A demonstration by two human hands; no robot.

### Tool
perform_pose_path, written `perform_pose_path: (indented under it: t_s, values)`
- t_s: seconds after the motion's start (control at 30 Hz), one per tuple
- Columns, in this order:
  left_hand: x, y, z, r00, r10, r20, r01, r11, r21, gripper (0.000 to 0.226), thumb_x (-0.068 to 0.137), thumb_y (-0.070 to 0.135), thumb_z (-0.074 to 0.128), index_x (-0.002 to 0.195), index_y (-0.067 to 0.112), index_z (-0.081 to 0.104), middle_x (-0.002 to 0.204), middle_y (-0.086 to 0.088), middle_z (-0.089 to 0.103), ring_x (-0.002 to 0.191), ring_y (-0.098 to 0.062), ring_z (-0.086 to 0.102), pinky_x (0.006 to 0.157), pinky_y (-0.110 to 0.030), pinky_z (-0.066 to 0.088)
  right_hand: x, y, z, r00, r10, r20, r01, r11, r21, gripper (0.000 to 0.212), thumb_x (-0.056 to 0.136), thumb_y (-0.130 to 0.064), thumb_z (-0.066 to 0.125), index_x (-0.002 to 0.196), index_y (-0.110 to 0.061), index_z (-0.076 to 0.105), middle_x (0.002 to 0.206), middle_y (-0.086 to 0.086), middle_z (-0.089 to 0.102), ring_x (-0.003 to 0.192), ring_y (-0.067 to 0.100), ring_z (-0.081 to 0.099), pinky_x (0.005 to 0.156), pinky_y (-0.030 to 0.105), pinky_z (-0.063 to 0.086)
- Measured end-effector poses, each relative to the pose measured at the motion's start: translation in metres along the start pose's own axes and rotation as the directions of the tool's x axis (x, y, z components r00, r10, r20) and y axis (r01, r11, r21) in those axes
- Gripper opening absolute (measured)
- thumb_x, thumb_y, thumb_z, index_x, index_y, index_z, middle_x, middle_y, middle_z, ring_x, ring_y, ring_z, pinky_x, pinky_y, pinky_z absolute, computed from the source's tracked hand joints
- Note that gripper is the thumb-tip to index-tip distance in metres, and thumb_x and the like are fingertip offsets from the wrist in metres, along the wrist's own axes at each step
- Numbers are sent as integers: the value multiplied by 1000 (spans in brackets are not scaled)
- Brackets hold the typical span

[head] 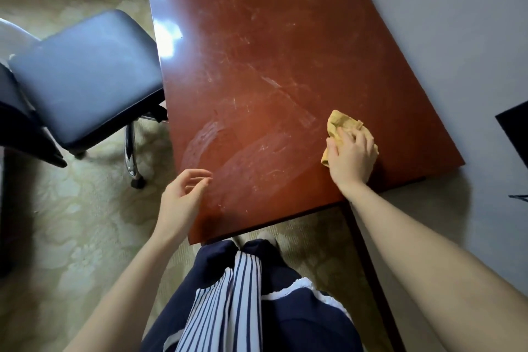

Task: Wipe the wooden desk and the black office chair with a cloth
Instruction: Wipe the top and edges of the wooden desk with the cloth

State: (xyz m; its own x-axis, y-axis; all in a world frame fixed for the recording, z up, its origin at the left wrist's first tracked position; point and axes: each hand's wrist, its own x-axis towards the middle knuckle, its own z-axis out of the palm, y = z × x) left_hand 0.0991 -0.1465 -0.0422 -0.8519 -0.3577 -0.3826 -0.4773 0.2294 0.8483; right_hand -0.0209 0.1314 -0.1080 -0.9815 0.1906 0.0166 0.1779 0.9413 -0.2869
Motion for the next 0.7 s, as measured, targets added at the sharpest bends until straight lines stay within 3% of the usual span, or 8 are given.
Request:
perform_pose_path:
  t_s: [0.1,0.23,0.33,0.57,0.7]
  values:
    - [-2,-21,-8,993,21,-112,-4,989,148,19,88,15,63,107,19,62,109,-2,62,104,-23,57,89,-37,47,-29,-19,13,995,-97,-4,97,995,26,41,93,-33,54,130,-14,58,136,10,53,129,30,38,106,44,26]
    - [0,-44,-14,982,-105,-157,163,894,417,88,74,48,74,145,22,30,146,-8,33,134,-29,28,108,-50,28,-66,-42,21,972,-222,-77,231,963,140,27,87,-10,65,113,-7,69,114,10,67,111,33,54,94,48,39]
    - [3,-57,-13,983,-180,-44,175,818,548,121,60,63,76,151,23,7,157,-5,13,142,-29,16,112,-51,23,-77,-42,20,948,-311,-74,318,938,136,27,84,-7,68,110,-6,70,108,10,69,103,33,58,89,46,43]
    - [5,-71,-10,984,-166,66,68,690,720,139,53,62,80,150,22,-10,158,3,8,143,-26,11,113,-51,19,-47,-14,0,891,-453,9,453,892,8,36,78,-26,72,113,-19,68,134,14,50,127,37,40,103,56,34]
    - [6,-69,-11,982,-162,97,33,650,759,139,54,57,83,150,20,-11,158,5,10,143,-26,9,112,-52,17,-26,-8,-2,897,-423,126,417,906,73,38,82,-31,70,119,-21,65,134,9,51,124,34,41,98,48,37]
